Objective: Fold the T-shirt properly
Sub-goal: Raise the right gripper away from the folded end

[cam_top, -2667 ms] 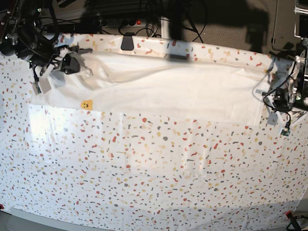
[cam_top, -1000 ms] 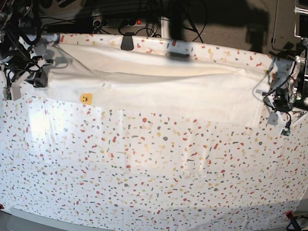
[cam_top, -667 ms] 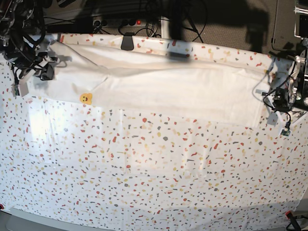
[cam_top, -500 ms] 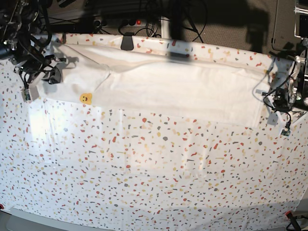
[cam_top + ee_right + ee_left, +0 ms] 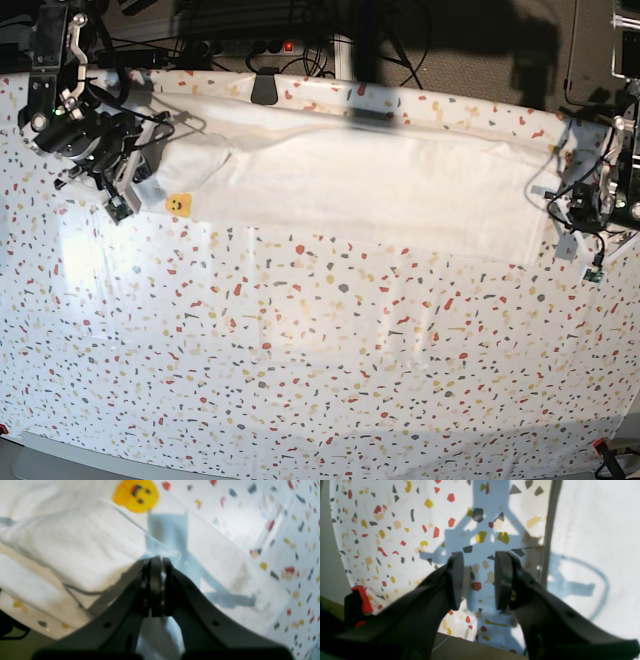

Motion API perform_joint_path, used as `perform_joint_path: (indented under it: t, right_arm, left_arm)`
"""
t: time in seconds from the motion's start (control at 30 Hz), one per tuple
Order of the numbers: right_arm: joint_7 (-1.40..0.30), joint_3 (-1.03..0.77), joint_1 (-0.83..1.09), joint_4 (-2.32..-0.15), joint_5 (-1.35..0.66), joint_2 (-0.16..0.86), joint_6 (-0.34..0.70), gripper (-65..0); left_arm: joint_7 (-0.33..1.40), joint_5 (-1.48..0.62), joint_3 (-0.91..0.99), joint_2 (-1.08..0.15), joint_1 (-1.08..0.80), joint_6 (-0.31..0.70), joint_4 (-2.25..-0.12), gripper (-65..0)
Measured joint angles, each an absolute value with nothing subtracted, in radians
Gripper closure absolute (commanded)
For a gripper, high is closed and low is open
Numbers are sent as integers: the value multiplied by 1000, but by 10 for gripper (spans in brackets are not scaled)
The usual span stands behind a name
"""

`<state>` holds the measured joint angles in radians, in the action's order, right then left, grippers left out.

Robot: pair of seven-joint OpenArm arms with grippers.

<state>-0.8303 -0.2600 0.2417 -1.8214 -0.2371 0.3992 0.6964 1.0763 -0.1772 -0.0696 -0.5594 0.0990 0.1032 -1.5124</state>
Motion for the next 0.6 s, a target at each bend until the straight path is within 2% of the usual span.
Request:
perform_joint_path:
  t: [0.1,0.23,0.5,0.6]
  right_arm:
    - [-754,-248,241,-1821,-237,405,697,0]
    - [-736,-248,242,-1822,-208,407,697,0]
    - [-767,-248,247,-1822,-98,408,696,0]
    - [-805,-248,249,-1822,-96,409,666,0]
  left_arm:
    - [1076,-177,-70,-559,99,103,-1512,-204]
    - [1076,-177,-70,-559,99,103,-1512,-204]
    - [1077,-177,-70,-559,99,103,-1512,-204]
    - [1077,-177,-70,-559,99,103,-1512,-204]
